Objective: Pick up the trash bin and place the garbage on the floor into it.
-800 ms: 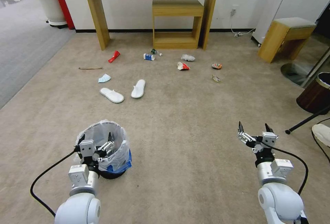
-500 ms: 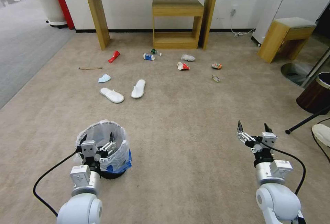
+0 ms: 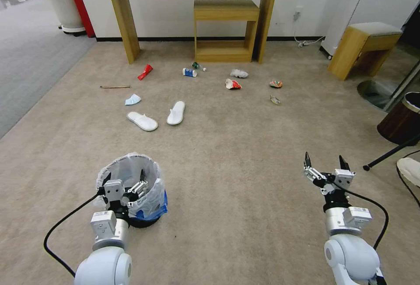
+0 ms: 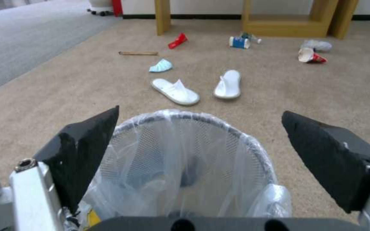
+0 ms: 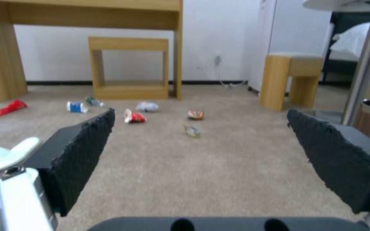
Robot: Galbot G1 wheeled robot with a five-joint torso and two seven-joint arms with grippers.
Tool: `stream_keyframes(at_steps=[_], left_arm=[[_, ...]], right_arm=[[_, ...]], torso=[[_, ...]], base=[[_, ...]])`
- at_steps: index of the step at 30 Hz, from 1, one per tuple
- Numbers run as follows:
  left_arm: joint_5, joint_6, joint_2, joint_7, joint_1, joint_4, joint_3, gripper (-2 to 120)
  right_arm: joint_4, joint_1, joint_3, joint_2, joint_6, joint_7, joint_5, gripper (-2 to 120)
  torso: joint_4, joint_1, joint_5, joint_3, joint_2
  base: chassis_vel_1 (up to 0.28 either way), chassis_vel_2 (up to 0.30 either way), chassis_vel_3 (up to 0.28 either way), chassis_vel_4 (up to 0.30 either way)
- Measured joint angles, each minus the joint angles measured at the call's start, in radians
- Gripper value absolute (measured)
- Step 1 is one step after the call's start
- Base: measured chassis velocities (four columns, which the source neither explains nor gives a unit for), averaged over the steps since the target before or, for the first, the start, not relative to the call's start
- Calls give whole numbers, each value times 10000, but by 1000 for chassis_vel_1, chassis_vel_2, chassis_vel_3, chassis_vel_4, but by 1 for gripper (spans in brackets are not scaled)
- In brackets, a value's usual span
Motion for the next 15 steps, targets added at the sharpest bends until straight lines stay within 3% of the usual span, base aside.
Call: stream_keyframes(at_steps=[15], left_arm=[[-8,22,-29,-38,133,-56,22,100]], right_arm=[[-220,6,111,68,384,12,-407,100]], torso=[[0,0,0,0,0]], base=[[0,0,0,0]])
